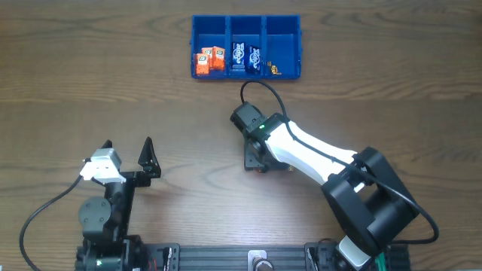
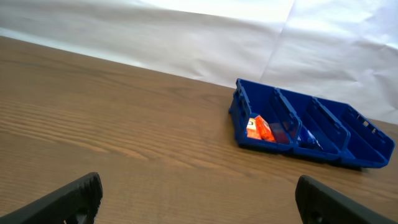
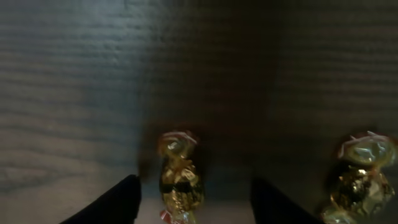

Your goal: Sort Candies Into Trays

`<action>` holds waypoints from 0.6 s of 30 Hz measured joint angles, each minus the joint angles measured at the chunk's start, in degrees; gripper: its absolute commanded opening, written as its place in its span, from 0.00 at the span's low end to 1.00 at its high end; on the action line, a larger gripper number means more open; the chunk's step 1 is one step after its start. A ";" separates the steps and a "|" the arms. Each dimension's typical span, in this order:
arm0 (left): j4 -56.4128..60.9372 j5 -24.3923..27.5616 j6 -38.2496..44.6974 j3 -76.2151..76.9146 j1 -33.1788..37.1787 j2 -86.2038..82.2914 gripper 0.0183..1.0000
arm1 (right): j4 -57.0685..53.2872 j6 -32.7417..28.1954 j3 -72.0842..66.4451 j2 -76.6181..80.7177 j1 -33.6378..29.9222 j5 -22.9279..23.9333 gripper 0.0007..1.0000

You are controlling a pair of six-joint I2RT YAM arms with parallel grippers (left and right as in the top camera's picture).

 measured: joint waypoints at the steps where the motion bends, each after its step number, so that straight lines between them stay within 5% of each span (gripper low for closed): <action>1: 0.00 0.00 0.00 0.00 0.00 0.00 1.00 | 0.20 0.00 0.00 0.00 -0.02 -0.02 0.50; 5: 0.00 0.00 0.00 0.00 0.00 0.00 1.00 | 1.03 0.15 0.00 0.96 0.00 -0.04 0.47; 12: -0.02 0.00 0.00 0.00 0.00 0.00 1.00 | 1.57 0.28 0.24 1.40 0.00 -0.02 0.23; 18: 0.00 0.00 0.00 0.00 0.00 0.00 1.00 | 1.60 0.72 0.35 1.44 0.00 -0.20 0.17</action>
